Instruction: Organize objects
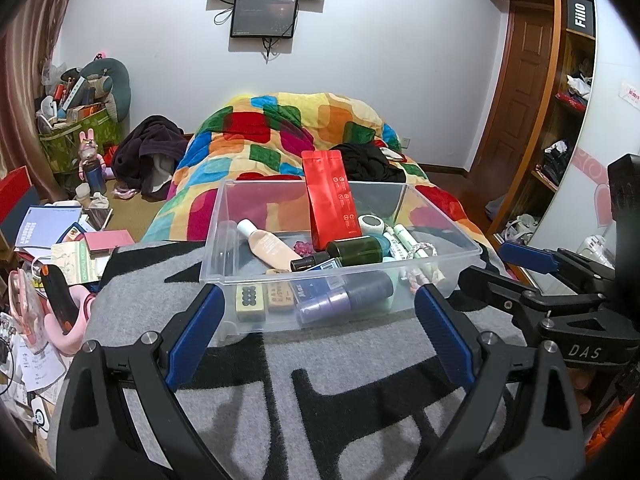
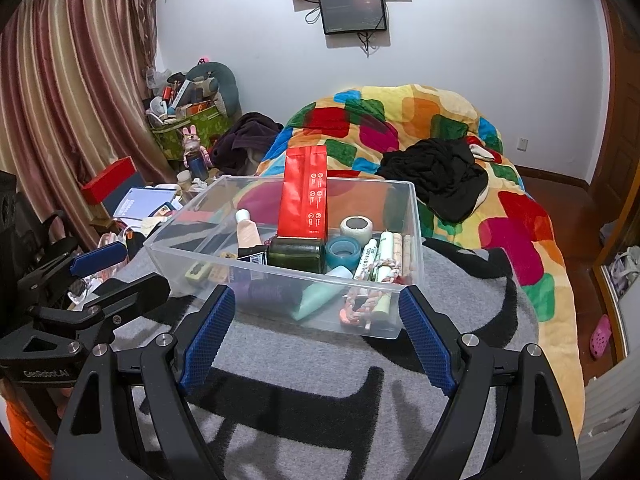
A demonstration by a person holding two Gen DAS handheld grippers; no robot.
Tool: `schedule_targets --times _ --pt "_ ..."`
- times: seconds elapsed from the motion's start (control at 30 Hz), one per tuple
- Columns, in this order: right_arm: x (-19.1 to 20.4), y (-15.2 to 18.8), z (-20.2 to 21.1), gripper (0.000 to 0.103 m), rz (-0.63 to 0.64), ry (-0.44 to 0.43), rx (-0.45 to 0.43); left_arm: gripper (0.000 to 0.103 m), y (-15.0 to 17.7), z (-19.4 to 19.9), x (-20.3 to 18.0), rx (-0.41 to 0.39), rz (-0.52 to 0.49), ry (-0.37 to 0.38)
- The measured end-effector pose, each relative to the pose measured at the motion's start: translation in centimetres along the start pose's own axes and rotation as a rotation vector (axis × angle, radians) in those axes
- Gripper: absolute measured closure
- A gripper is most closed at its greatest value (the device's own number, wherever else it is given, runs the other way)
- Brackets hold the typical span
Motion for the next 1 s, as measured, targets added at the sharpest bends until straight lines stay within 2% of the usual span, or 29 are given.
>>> schedule_targets --times 1.0 --pt "0.07 0.14 -0.04 0.021 -0.002 -0.005 0.002 0.006 0.15 0.07 -0.26 0.008 0.013 0.013"
Point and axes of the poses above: each gripper's, at about its wrist camera, not at the fingertips, and z roughly against the way its jaws point, x to its left, y to its underside, the point moved 4 cm from there along -z, roughly the way its jaws point, and after that the axes turned 3 degrees about x, right-handed, at the moved point
